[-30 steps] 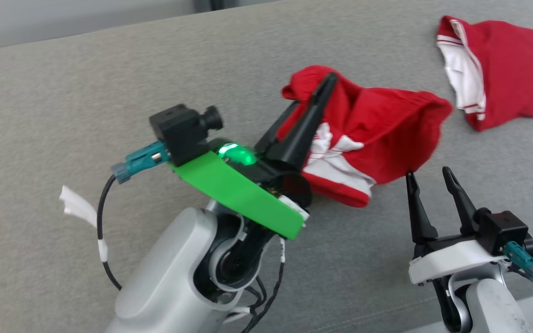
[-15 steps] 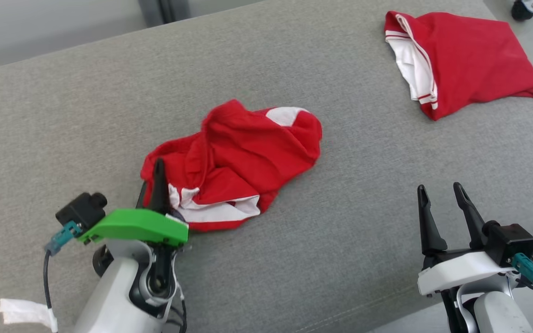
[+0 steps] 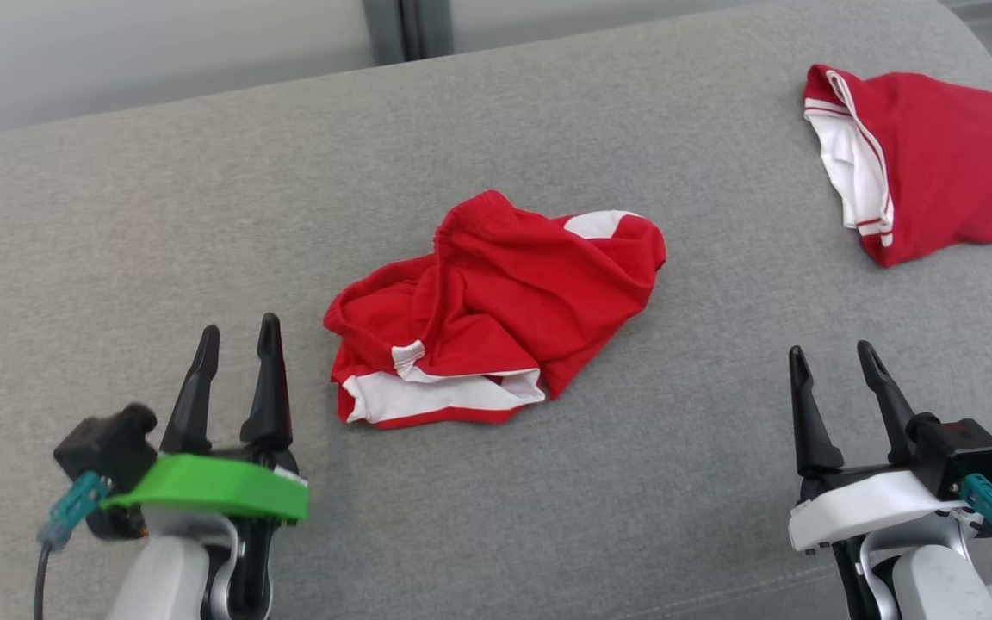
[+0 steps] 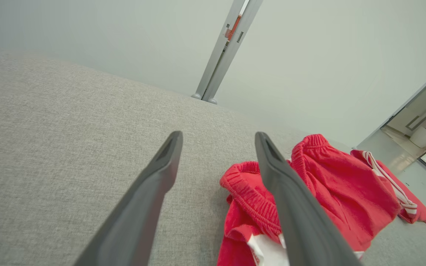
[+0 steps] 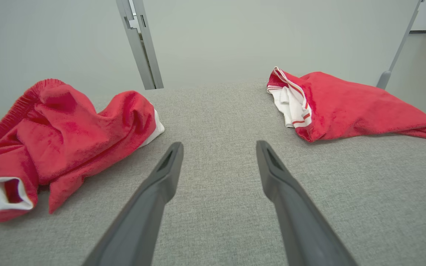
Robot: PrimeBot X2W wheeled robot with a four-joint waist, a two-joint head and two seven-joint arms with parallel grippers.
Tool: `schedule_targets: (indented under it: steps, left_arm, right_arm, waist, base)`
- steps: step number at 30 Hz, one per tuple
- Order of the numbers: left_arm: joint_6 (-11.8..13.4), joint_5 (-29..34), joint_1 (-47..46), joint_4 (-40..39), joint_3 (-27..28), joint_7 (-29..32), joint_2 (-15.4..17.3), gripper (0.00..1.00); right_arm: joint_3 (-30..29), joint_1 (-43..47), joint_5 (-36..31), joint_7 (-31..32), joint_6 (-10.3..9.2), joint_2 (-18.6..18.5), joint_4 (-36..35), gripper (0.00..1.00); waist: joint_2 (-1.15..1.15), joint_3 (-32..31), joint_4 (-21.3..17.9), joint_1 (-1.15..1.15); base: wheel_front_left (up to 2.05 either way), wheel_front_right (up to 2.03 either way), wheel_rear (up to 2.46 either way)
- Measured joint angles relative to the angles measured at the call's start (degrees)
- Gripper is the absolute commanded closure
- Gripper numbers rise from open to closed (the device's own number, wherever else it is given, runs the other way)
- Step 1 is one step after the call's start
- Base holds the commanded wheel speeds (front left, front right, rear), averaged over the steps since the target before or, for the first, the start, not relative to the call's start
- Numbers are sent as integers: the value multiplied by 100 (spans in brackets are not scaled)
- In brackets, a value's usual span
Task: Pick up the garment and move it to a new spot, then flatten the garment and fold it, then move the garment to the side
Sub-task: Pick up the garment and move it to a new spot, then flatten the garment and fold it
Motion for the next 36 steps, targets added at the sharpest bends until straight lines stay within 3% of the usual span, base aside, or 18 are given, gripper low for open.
schedule_targets:
  steps: [6, 13, 28, 36]
  left_arm:
    - [-355, 1180, 794, -703, 722, 0, -178, 0]
    - [-476, 2115, 1581, -1005, 1042, -1, -339, 0]
    - [-479, 2259, 2214, -947, 1201, -1, -564, 0]
    - [-482, 2260, 2215, -911, 1187, -1, -582, 0]
  right_arm:
    - [-203, 140, -185, 0, 0, -1, -127, 0]
    - [-292, 279, -400, 0, 0, -2, -336, 0]
    - [-37, 733, -381, 0, 0, -1, -154, 0]
    - [67, 733, -361, 0, 0, -1, -99, 0]
  waist:
    - [0, -220, 262, 0]
    - [0, -532, 546, 0]
    - [0, -998, 952, 0]
    - [0, -1004, 905, 0]
  base:
    - [0, 0, 0]
    - [0, 0, 0]
    - [0, 0, 0]
    - [0, 0, 0]
